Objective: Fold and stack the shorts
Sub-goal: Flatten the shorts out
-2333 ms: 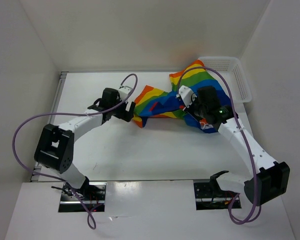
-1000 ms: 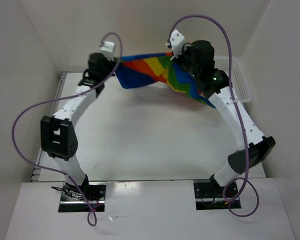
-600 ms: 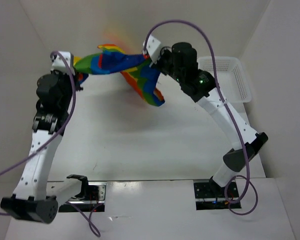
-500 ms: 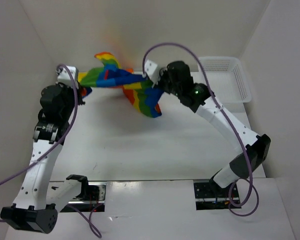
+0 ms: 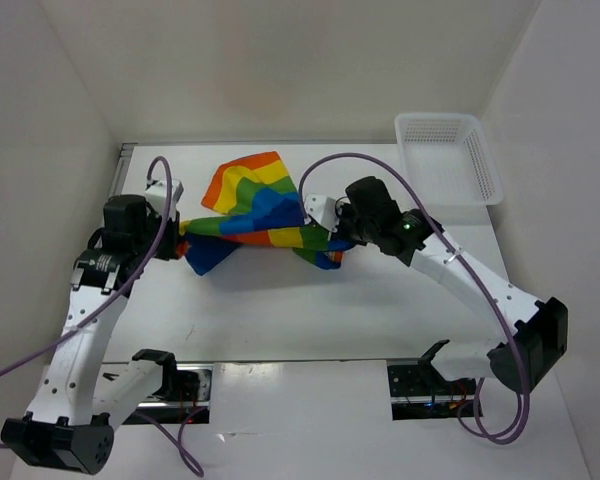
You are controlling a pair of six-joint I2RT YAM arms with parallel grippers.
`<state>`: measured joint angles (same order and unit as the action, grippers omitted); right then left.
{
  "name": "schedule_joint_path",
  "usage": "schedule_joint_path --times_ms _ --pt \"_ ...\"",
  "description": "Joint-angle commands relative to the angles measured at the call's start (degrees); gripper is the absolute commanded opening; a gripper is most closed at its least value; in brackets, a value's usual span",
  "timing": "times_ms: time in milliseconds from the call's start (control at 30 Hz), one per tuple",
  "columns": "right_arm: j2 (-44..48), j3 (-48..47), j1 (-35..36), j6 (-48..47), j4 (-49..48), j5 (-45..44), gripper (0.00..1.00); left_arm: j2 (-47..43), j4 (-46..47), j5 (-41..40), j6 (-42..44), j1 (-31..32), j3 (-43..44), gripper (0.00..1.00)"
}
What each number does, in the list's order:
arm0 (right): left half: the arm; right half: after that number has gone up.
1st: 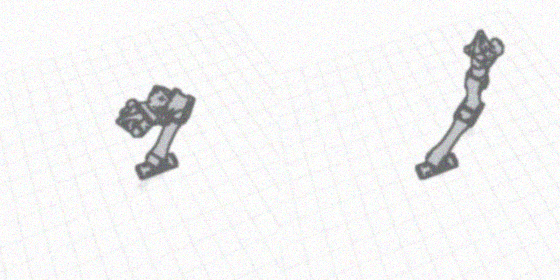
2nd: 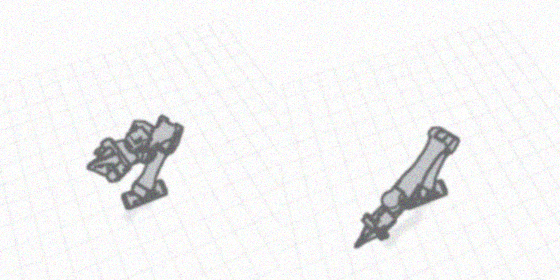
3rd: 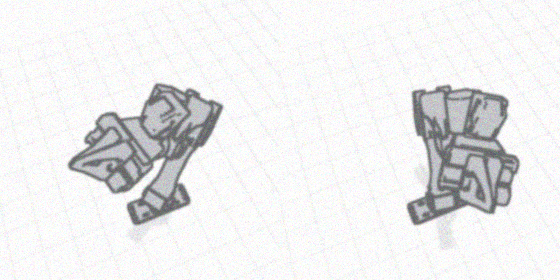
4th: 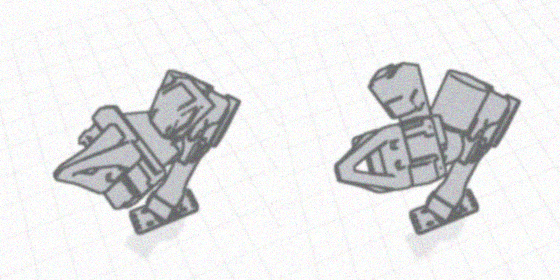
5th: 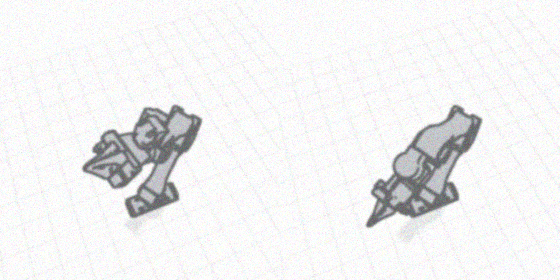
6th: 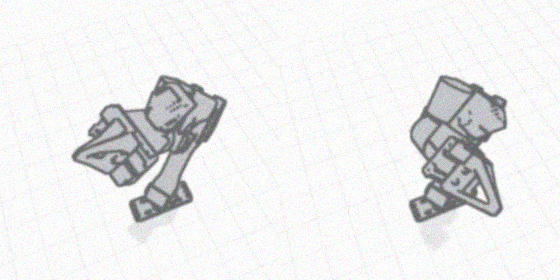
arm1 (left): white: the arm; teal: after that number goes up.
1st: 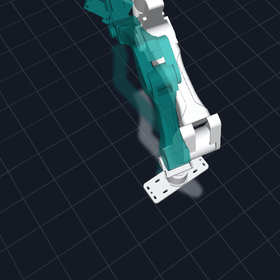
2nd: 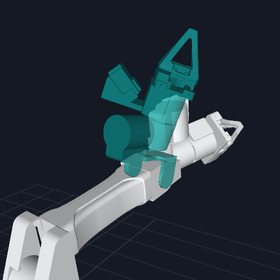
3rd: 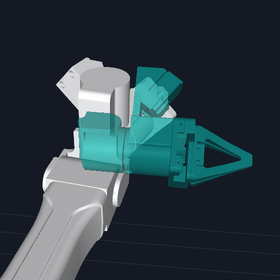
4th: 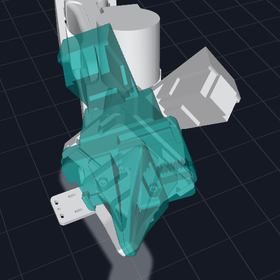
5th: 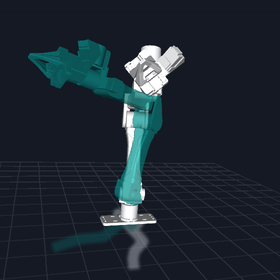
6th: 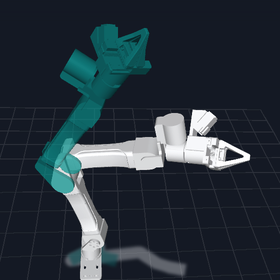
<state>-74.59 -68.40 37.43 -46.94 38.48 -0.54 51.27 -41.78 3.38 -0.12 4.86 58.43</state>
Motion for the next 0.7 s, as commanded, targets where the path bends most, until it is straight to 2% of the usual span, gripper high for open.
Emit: schedule_joint_path --times_ms 0,33,67,167,267,333,533,667 --pt "-0.73 -1.91 -0.25 0.71 -10.49 -9.45 0.0 4.44 9.15 -7.13 0.12 -0.29 6.5 0.0" --pt "-1.34 -2.87 -0.25 0.71 -19.4 -12.36 0.0 7.42 11.87 -8.9 0.12 -0.29 8.08 0.0" --pt "-2.74 -4.18 -1.56 0.71 -22.89 -15.95 0.0 8.66 17.2 -10.57 0.12 -0.81 9.84 0.0" --pt "-4.77 -13.84 -4.37 6.32 -26.44 -16.95 0.0 10.87 23.58 -15.41 0.12 -0.82 17.66 0.0" --pt "-4.78 -23.41 -5.17 8.62 -23.2 -16.34 0.0 12.1 25.78 -18.58 0.12 -0.82 24.87 0.0" --pt "-4.08 -26.59 -5.17 8.62 -18.65 -12.57 0.0 12.1 26.31 -19.81 0.12 -0.82 29.43 0.0" --pt "1.02 -33.89 -5.17 7.39 -11.07 -2.9 0.0 9.39 28.33 -21.12 0.12 -1.35 34.64 0.0" --pt "2.86 -39.52 -5.17 10.71 -4.23 4.74 0.0 6.84 28.85 -21.13 0.12 -1.35 36.83 0.0"
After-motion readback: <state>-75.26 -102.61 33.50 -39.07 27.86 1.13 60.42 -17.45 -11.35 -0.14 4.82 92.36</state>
